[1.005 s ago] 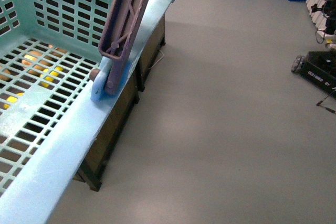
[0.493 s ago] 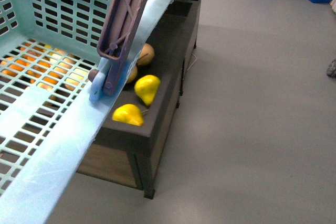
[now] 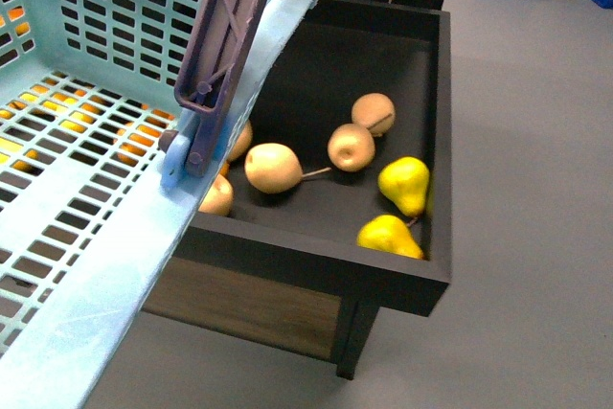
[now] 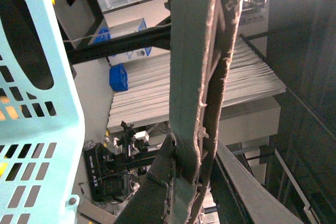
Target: Pick mango and avocado into basket
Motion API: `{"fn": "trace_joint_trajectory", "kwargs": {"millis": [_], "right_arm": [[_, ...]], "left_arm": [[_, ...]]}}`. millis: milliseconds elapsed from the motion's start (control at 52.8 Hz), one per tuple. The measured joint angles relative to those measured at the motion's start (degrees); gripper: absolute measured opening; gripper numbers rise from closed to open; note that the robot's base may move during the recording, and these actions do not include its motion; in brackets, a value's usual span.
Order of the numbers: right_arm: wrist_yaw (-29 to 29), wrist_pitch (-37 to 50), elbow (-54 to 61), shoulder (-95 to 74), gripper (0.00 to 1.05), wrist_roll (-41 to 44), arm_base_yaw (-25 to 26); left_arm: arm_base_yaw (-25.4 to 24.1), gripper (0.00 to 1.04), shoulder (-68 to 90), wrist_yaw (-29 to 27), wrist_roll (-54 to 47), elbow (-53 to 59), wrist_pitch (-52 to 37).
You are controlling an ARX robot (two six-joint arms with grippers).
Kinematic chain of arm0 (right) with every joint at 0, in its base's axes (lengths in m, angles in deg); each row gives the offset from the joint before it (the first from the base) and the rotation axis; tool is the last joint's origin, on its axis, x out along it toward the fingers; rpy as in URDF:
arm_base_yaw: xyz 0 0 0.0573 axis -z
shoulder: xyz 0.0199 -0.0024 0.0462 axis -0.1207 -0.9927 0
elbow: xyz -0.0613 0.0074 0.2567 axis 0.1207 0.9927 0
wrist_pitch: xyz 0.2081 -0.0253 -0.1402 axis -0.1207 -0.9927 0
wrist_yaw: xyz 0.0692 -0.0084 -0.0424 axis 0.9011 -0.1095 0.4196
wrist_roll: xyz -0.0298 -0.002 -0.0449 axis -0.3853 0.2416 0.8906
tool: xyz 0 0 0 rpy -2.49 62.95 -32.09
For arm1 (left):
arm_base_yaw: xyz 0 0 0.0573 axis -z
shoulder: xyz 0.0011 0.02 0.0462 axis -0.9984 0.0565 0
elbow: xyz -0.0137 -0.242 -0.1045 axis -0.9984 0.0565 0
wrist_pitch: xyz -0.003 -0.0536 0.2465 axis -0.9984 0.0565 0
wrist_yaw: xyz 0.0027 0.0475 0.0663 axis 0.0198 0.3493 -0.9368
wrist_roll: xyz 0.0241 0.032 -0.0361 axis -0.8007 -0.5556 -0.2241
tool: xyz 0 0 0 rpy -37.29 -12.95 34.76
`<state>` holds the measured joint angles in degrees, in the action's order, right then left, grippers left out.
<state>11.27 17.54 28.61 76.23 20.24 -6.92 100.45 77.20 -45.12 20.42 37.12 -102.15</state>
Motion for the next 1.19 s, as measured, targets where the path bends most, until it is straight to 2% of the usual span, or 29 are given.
{"fn": "trace_joint_trajectory", "kwargs": {"millis": [1194], "right_arm": [[0.0, 0.0, 0.0, 0.0, 0.97, 0.0, 0.0]], "left_arm": [[0.0, 0.14, 0.1, 0.0, 0.0, 0.0, 0.0]]}}
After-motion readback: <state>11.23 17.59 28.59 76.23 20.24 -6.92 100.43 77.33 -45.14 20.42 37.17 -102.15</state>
